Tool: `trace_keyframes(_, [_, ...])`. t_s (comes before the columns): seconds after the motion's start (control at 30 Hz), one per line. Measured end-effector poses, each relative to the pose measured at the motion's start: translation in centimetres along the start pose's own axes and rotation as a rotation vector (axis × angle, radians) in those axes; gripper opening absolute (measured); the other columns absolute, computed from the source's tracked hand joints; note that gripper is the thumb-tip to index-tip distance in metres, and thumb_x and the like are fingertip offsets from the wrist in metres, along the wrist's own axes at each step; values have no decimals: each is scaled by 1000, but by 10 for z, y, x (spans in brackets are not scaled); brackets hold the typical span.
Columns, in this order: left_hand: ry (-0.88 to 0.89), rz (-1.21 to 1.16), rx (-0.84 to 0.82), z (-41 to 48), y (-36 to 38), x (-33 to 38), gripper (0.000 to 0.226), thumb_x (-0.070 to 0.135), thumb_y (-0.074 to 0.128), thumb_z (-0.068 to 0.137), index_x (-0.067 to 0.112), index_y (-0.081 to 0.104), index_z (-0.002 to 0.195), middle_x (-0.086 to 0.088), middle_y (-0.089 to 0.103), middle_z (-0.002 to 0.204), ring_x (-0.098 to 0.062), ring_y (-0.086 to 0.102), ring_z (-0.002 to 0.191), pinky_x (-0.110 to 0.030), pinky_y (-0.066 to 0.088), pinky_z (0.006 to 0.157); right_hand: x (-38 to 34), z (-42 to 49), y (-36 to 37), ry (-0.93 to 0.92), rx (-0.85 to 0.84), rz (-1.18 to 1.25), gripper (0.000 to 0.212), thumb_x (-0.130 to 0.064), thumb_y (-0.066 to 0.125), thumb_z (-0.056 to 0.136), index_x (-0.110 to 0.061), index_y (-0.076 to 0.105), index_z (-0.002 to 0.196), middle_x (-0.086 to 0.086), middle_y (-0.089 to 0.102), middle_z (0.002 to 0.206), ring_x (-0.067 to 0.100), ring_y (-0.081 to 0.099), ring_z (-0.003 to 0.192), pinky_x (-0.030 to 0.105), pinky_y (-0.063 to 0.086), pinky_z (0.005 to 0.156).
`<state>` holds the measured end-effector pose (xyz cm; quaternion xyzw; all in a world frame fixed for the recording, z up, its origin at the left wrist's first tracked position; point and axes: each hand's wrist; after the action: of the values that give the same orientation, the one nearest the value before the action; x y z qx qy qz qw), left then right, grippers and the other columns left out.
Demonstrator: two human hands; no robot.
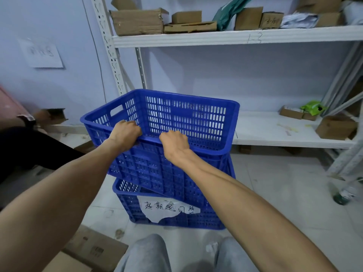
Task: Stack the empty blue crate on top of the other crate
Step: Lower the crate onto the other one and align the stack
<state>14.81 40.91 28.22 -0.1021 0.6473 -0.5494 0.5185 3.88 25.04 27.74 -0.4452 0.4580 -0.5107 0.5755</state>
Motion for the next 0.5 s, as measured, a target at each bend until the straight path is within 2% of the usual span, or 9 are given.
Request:
trace_keyframes(0.23, [-10,-14,-46,-2,-11,31,12,32,72,85,23,74,93,0,72,91,-23,67,87,-35,50,86,31,-11,2,12,-21,-60,40,20,52,71,-16,35,64,1,37,66,25,43,71,38,41,66])
trace_keyframes(0.4, [9,-20,-52,2,-25,53,2,23,68,87,21,70,88,-1,72,89,-24,67,84,-34,38,78,57,-13,-2,59,-66,-114,34,16,58,76,-14,44,69,2,43,69,26,50,74,38,43,67])
trace_keyframes(0.5, [5,-32,-77,4,-30,61,12,17,68,86,22,60,78,-1,70,84,-24,66,79,-35,33,77,63,-13,-6,67,-109,-134,32,12,59,78,-15,45,70,2,44,70,25,50,74,37,42,66])
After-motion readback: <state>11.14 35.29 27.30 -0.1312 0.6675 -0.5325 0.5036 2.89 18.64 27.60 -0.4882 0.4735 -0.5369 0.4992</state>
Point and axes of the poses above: each hand's wrist, its own z-axis towards the middle knuckle, its own y-axis out of the palm, x = y × z
